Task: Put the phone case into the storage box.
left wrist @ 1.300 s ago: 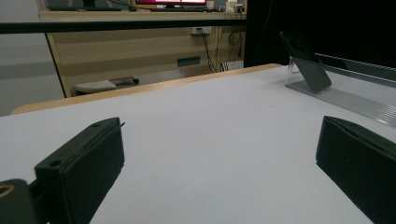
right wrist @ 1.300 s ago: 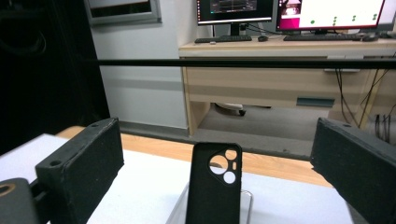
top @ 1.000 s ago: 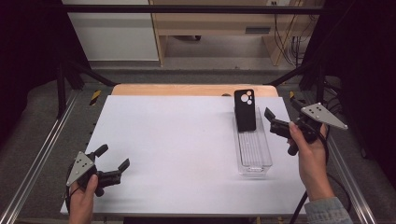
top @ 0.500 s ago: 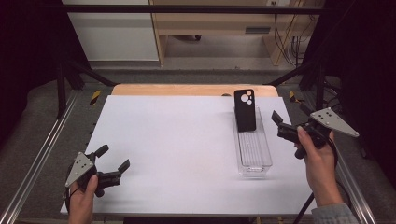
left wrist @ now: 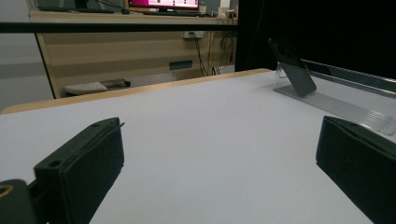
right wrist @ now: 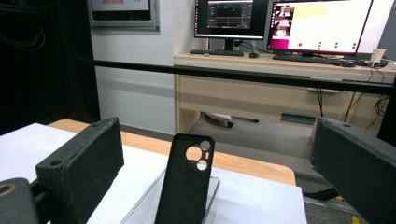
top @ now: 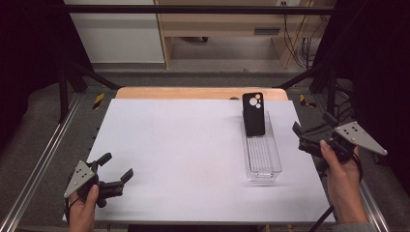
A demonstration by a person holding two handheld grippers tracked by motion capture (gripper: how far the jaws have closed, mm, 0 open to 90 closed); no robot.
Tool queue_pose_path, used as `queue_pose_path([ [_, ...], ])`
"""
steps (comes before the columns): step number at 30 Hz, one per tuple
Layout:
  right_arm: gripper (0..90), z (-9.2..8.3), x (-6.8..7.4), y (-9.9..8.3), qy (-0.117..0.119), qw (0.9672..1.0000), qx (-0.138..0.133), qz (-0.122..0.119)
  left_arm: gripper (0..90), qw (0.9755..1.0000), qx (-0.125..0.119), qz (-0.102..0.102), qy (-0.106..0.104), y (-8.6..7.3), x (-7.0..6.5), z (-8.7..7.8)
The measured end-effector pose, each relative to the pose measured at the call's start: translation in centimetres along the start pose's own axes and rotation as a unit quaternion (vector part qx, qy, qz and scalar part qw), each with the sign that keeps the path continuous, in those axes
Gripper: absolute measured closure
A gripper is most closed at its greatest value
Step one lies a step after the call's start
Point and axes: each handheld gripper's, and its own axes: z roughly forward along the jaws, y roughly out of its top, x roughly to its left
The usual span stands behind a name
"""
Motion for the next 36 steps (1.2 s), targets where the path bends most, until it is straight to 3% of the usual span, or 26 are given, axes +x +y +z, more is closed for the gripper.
queue_pose_path([
  [7, 3.8, -1.4, -0.6, -0.5, 0.004, 0.9999, 0.006, -0.011, 1.2, 0.9997, -0.006, -0.022, -0.003, -0.3, 0.2, -0.9],
  [14, 2.6, -2.4, -1.4, -1.7, -0.009, 0.9999, 0.007, 0.010, 1.2, 0.9997, -0.007, -0.021, -0.004, -0.3, 0.0, -1.3],
  [19, 2.5, -3.0, -1.7, -2.8, 0.000, 0.9995, 0.015, 0.029, 1.2, 0.9998, -0.009, -0.016, -0.006, -0.2, -0.1, -1.3],
  [26, 1.7, -3.5, -1.3, -4.3, 0.003, 0.9991, 0.012, 0.042, 1.2, 0.9998, -0.006, -0.016, -0.005, -0.3, -0.1, -1.2],
  [36, 2.0, -3.9, -0.4, -6.2, 0.025, 0.9981, 0.026, 0.050, 1.2, 0.9999, -0.004, -0.009, -0.009, -0.3, -0.3, -1.1],
])
